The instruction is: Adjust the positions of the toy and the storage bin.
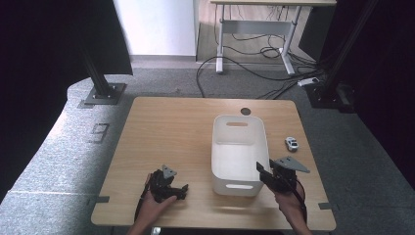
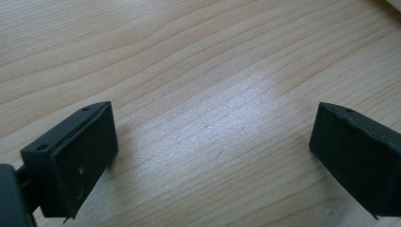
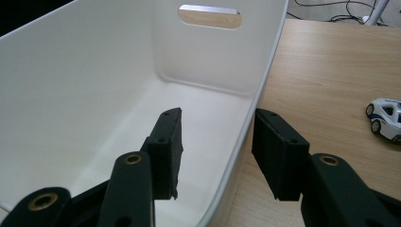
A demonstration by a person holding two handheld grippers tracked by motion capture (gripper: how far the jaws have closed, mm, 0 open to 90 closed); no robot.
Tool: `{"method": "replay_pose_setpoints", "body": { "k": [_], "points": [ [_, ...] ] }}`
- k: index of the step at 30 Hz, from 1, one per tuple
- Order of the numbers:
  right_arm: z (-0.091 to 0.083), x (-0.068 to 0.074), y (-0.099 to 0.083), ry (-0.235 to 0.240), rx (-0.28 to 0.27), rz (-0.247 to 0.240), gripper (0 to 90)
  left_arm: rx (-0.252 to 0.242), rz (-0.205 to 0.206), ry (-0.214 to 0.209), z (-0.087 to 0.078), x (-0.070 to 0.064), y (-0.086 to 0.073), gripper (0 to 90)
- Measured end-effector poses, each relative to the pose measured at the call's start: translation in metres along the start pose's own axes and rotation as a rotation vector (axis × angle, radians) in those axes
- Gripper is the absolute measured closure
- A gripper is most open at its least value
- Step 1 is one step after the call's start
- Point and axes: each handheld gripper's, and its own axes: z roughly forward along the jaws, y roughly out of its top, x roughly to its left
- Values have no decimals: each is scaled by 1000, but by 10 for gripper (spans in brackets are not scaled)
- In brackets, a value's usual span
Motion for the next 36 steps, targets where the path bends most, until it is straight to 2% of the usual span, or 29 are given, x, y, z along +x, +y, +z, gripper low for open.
{"method": "replay_pose_setpoints", "body": {
  "k": [36],
  "points": [
    [14, 23, 6, 23, 2, -13, 502, -1, -1, -1, 0, 0, 0, 17]
  ]
}}
